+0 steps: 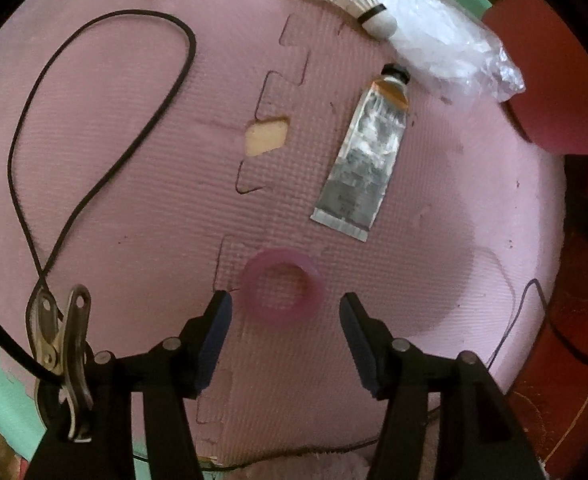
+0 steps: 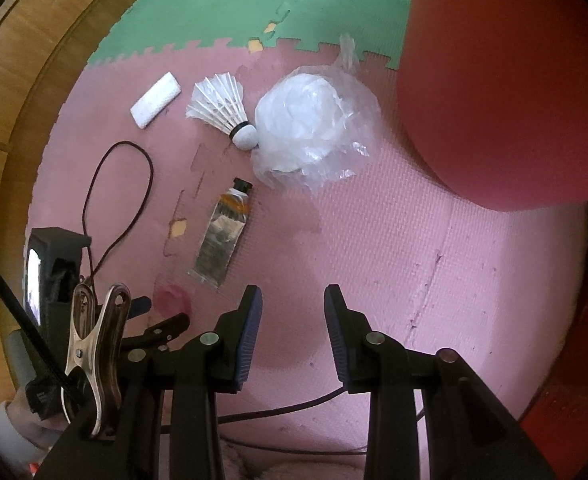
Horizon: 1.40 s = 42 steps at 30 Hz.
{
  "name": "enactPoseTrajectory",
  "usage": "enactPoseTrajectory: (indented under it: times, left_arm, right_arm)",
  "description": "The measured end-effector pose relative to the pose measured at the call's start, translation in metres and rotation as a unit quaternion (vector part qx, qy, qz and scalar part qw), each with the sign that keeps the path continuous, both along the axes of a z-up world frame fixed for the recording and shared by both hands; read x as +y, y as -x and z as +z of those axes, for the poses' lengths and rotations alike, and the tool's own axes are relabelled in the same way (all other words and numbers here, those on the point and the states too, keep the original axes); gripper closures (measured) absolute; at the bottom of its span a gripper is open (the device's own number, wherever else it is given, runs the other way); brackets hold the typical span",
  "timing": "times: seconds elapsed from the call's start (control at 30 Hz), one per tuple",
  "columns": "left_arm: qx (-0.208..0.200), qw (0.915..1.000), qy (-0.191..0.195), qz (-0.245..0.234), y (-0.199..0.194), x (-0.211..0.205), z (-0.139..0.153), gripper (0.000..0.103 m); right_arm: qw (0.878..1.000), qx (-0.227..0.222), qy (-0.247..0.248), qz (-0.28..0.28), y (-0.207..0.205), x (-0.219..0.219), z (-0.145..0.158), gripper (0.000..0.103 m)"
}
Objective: Collect trash
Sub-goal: 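Close the right tool on the hand-cream tube while the left tool closes on the pink ring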
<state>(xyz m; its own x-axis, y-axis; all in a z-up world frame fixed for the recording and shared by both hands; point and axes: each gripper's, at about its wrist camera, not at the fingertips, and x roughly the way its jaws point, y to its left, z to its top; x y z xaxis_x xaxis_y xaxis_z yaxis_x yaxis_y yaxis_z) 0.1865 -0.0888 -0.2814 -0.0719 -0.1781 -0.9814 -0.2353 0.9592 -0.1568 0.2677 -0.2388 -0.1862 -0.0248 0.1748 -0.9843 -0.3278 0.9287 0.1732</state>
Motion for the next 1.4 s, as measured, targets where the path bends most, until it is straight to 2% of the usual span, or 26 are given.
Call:
enactPoseTrajectory:
  times: [0.3, 0.4, 0.53, 0.67, 0.97, 1.17, 1.4]
  left_arm:
    - [-0.008, 0.9997, -0.013, 0.018, -0.003, -0.005, -0.01, 0.045]
    - [-0.014, 0.9994, -0.023, 0.021, 0.0, -0.001, -0.009, 0.056]
    - [-0.02, 0.9995, -0.012, 0.021, 0.006, 0.005, -0.01, 0.056]
    - [-0.028, 0.9987, -0.006, 0.041, 0.009, 0.019, -0.002, 0.056]
    - [-0.041, 0.9957, -0.016, 0.081, 0.015, 0.056, 0.011, 0.056]
    - [-0.048, 0.993, -0.025, 0.105, 0.018, 0.091, 0.022, 0.056]
    - [-0.051, 0.991, -0.027, 0.121, 0.019, 0.102, 0.025, 0.056]
  right_arm:
    - [1.0, 0.003, 0.005, 0.003, 0.002, -0.001, -0.004, 0.07]
    - [1.0, 0.005, 0.007, 0.004, 0.002, 0.0, -0.005, 0.07]
    - [1.0, 0.006, 0.009, 0.009, 0.001, 0.006, -0.009, 0.07]
    - [1.0, 0.01, 0.008, 0.018, 0.0, 0.016, -0.016, 0.07]
    - [1.0, 0.019, -0.003, 0.024, -0.006, 0.044, -0.029, 0.07]
    - [1.0, 0.03, -0.005, 0.006, -0.011, 0.056, -0.044, 0.068]
    - [0.998, 0.05, -0.011, -0.027, -0.022, 0.073, -0.067, 0.064]
